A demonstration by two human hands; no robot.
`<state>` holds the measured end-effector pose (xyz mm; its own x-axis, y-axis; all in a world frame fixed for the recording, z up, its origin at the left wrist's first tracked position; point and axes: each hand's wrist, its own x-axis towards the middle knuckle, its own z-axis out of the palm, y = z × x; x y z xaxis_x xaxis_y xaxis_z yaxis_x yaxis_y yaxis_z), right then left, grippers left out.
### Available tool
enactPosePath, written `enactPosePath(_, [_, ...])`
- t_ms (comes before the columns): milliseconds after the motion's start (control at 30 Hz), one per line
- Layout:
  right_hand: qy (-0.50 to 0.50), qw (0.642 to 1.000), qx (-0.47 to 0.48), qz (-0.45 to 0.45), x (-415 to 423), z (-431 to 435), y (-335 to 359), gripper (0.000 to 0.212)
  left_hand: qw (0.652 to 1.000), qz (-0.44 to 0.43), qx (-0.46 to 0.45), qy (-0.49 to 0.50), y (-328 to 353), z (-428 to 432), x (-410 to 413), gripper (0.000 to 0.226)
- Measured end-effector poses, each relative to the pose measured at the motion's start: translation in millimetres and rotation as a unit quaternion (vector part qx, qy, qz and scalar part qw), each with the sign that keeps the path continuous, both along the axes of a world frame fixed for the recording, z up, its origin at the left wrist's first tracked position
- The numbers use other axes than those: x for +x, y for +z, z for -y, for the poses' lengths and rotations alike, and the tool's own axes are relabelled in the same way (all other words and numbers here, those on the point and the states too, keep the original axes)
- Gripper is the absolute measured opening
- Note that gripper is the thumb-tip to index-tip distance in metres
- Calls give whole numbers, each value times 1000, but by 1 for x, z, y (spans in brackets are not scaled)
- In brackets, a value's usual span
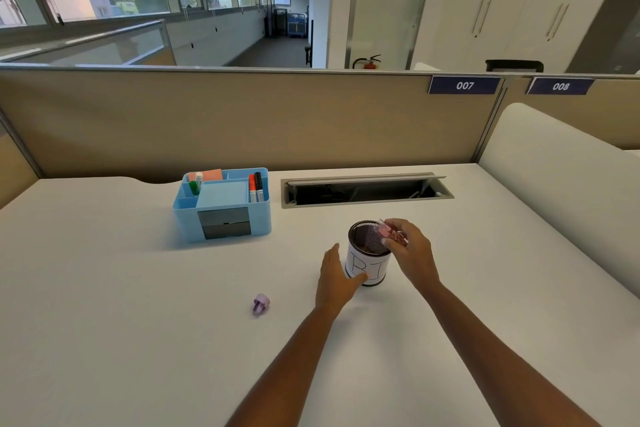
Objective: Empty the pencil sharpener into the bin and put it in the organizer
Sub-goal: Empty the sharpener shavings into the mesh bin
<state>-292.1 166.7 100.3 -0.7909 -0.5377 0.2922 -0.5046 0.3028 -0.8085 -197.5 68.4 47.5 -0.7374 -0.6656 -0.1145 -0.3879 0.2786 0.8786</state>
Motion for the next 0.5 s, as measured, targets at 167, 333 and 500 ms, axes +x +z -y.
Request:
enactPosePath(167, [-4,1000,23,-3,-6,1,-7,31,999,-33,39,-15,-1,-3,-18,89])
enactPosePath(333, [3,999,26,-21,-10,-1,-9,30,995,-89,53,-15,-2,-4,-29,86])
enactPosePath(500, [14,999,41,-32,-13,-4,-11,32,991,-123,60,1,-3,-5,-39,87])
